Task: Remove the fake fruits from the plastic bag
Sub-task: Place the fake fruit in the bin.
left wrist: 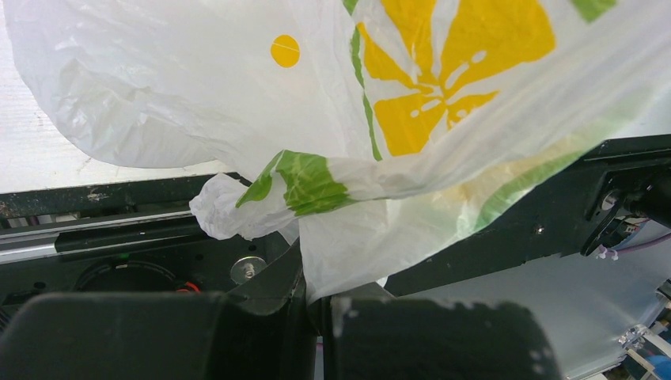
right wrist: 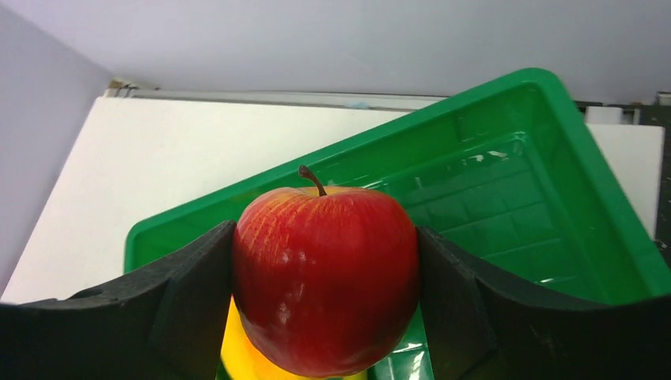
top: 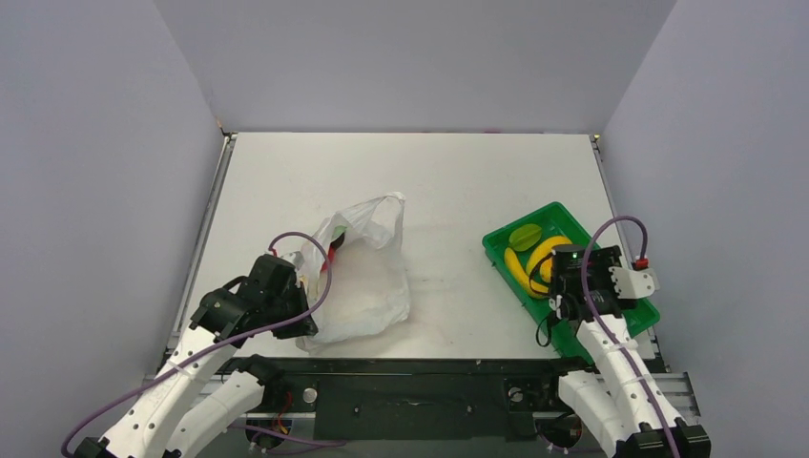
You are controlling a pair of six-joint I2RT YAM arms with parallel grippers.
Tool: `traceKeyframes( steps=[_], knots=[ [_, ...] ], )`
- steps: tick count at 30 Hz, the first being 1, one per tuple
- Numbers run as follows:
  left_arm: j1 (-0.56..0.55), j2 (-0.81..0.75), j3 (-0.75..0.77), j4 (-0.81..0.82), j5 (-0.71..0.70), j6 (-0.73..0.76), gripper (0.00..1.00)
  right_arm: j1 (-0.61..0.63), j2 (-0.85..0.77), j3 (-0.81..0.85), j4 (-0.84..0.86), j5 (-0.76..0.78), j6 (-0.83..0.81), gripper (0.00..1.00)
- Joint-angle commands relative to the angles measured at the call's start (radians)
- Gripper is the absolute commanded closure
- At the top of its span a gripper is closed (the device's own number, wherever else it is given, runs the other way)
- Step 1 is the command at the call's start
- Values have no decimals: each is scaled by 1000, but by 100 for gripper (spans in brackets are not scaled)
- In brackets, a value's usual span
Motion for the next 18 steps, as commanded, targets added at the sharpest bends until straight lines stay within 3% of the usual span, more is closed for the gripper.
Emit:
traceKeyframes(
  steps=[1, 11, 18],
  knots=[
    [6, -8, 6, 40, 13, 9, 100, -132, -6, -7, -50, -77, 40, 100],
    [6, -7, 7, 42, 17, 13, 100, -494, 141, 5, 54, -377, -143, 100],
    [6, -11, 7, 42, 21, 11, 100, -510, 278, 16, 121, -441, -191, 96]
  ],
)
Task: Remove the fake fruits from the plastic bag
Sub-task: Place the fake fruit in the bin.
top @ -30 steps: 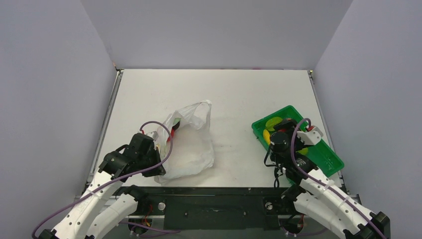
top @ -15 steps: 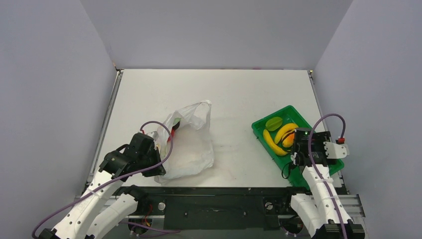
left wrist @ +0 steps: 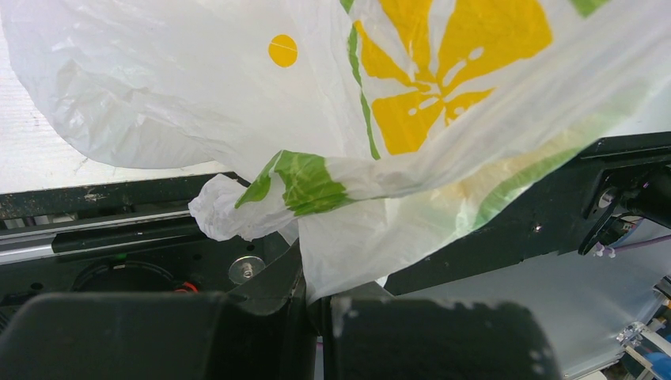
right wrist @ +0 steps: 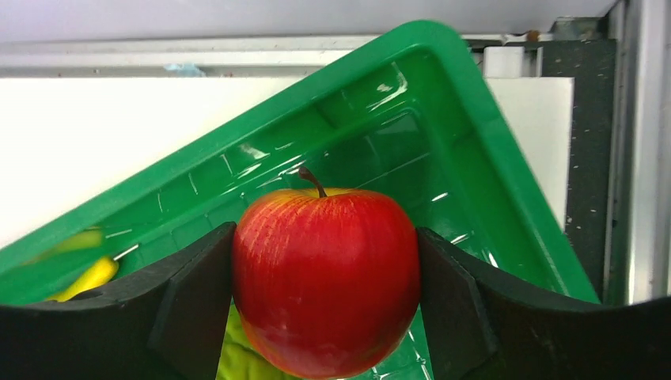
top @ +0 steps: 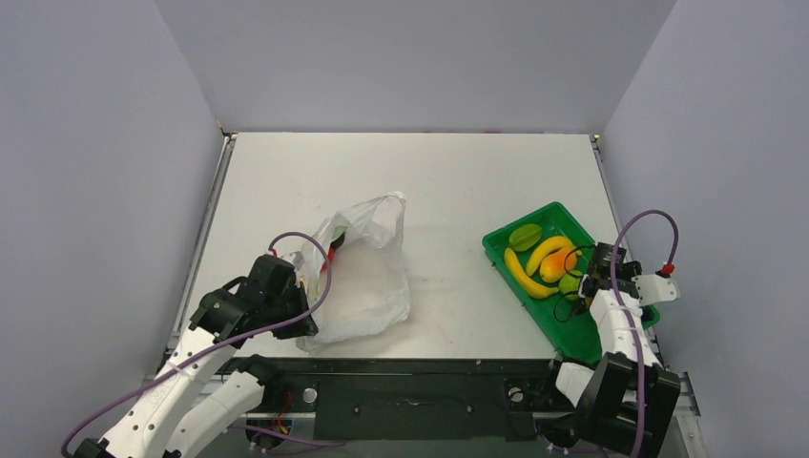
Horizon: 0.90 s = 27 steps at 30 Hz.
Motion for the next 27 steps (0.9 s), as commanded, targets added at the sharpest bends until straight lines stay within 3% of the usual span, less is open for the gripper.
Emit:
traceKeyframes(
  steps=[1, 6, 15, 19, 23, 27],
  knots=[
    [5, -9, 7, 41, 13, 11, 100, -5, 41, 15, 79, -59, -46, 93],
    [5, -13, 7, 42, 12, 6, 100, -5, 59, 5, 115, -76, -59, 53],
    [5, -7, 8, 40, 11, 9, 100, -3, -21, -4, 116, -62, -104, 10],
    [5, -7, 10, 37, 7, 9, 100, -1, -61, 2, 104, -44, -116, 2],
    [5, -11, 9, 39, 8, 8, 100, 19, -94, 12, 95, -31, -137, 1],
    [5, -9, 10, 39, 8, 8, 100, 116, -159, 40, 129, -44, -224, 1]
  ],
)
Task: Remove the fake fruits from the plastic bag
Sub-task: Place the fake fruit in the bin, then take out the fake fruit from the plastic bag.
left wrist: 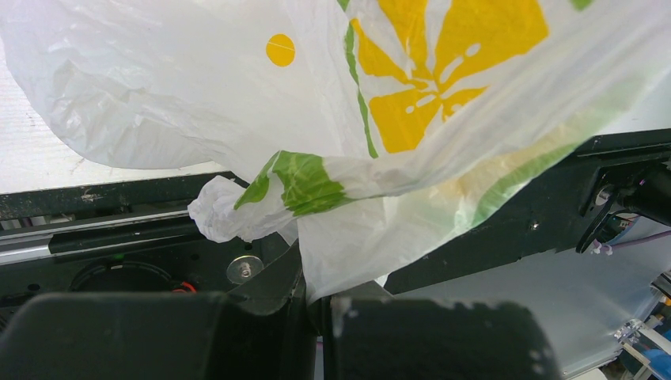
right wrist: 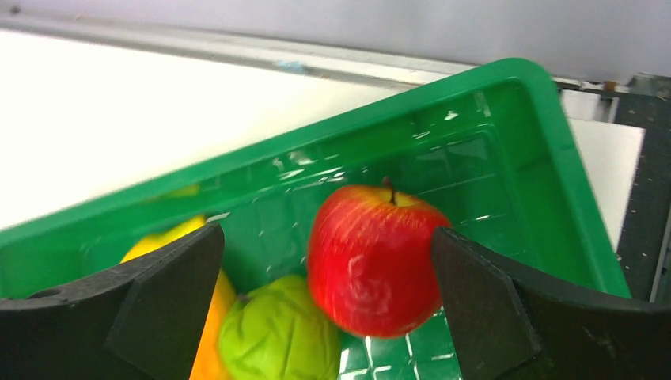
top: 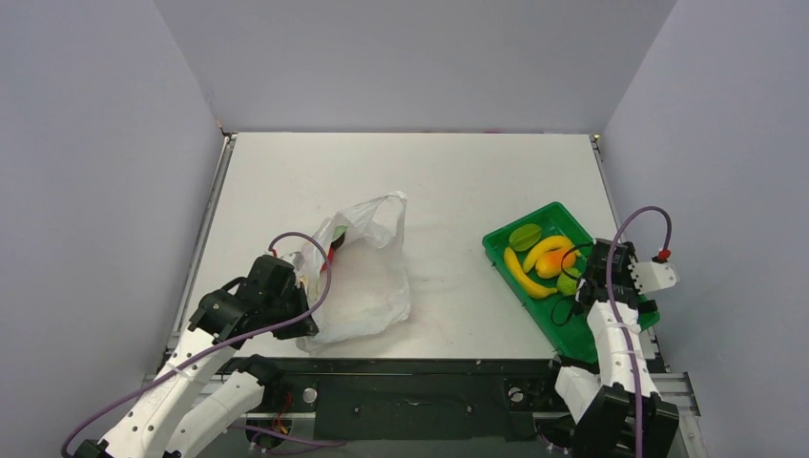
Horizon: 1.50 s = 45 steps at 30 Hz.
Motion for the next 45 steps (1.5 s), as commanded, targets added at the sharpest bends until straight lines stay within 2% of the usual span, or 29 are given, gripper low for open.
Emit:
traceKeyframes(
  steps=[1, 2, 4, 7, 13, 16, 19, 20, 22, 27, 34, 37, 40, 45],
  knots=[
    [4, -4, 9, 39, 3, 7, 100, 135, -77, 57, 55, 15, -141, 1],
    [5, -4, 9, 39, 4, 8, 100, 173, -91, 74, 53, 41, -157, 1],
    [5, -3, 9, 39, 8, 8, 99, 336, -98, 124, 39, 100, -194, 1],
    [4, -3, 11, 38, 8, 8, 93, 480, -98, 192, 66, 108, -273, 0],
    [4, 1, 15, 42, 14, 18, 88, 755, -110, 231, 253, -67, -389, 0],
    [4, 3, 26, 43, 15, 23, 85, 889, -107, 221, 363, -205, -431, 0],
    [4, -5, 46, 48, 22, 30, 73, 1021, -77, 215, 483, -308, -450, 0],
    [4, -10, 59, 46, 25, 31, 66, 1049, -67, 223, 495, -316, -463, 0],
    [4, -16, 85, 42, 25, 38, 61, 1137, -25, 244, 509, -326, -488, 0],
    [4, -9, 153, 29, 17, 51, 55, 1335, 110, 280, 562, -344, -534, 0],
    [5, -7, 309, -17, -78, 70, 48, 1454, 348, 353, 668, -416, -500, 2],
    [5, 6, 368, -41, -209, 73, 48, 1482, 478, 423, 683, -428, -490, 8],
    [5, 35, 419, -41, -314, 79, 45, 1487, 570, 465, 724, -408, -442, 10],
    [11, 66, 451, 33, -466, 103, 34, 1487, 728, 556, 729, -369, -403, 16]
  ],
)
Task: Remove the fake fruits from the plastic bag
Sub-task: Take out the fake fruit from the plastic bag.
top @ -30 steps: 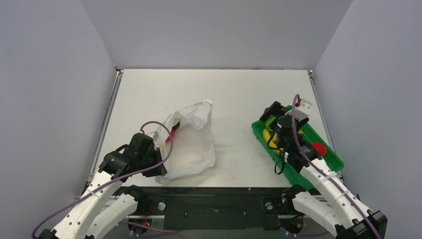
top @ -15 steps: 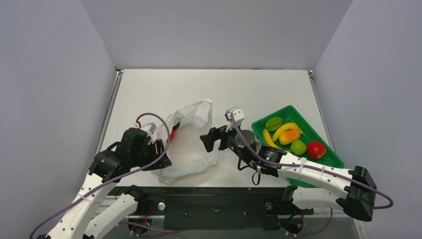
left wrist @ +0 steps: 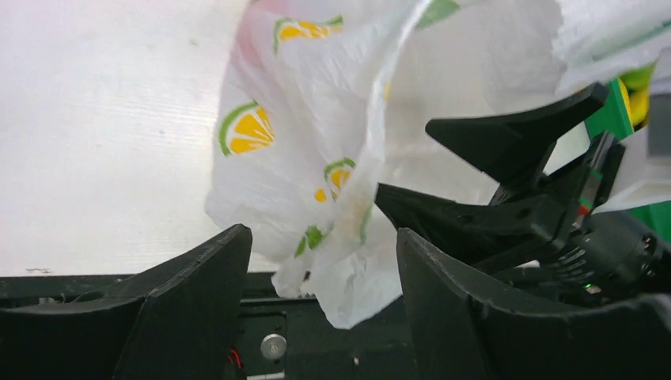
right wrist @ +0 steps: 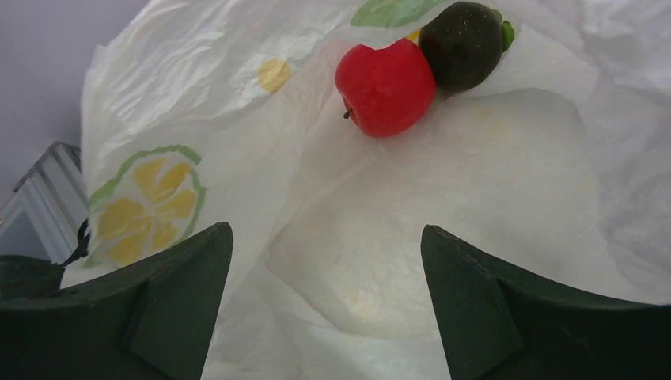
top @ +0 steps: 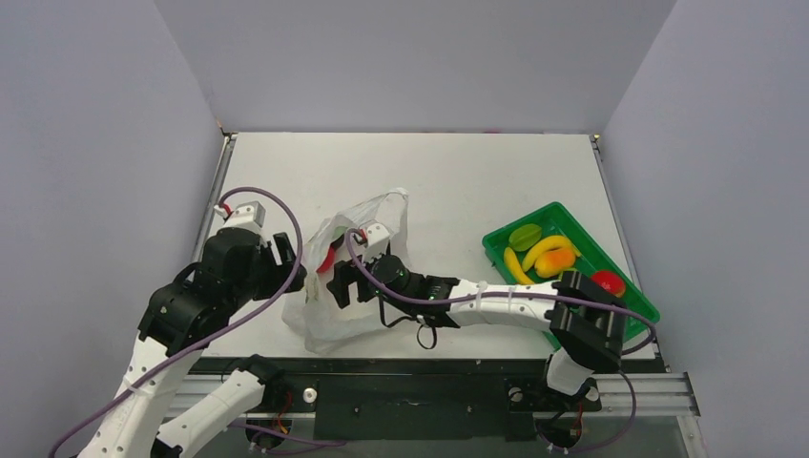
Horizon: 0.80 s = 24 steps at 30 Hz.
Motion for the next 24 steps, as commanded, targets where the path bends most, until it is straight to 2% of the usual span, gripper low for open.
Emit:
traceKeyframes(
  steps=[1, 3, 6, 11, 13, 17, 19, 24],
  knots=[
    [17, 23, 37, 113, -217, 44, 32, -1, 81, 91, 88, 45, 58, 17],
    [52, 34, 5, 208, -253, 67, 23, -2, 115, 104, 106, 86, 68, 18],
    [173, 83, -51, 337, -155, 85, 21, -11, 170, 122, 131, 114, 77, 22],
    [550, 266, -169, 558, 291, 65, 27, -18, 231, 149, 155, 159, 99, 25],
    [610, 363, -190, 617, 384, 61, 29, -20, 255, 162, 155, 189, 106, 25],
    [630, 562, -172, 677, 449, 81, 32, -20, 314, 209, 126, 222, 101, 26],
    [631, 651, -151, 692, 482, 97, 36, -21, 335, 231, 109, 239, 103, 34],
    [630, 833, -111, 752, 507, 106, 41, -23, 380, 275, 104, 278, 84, 36]
  ],
)
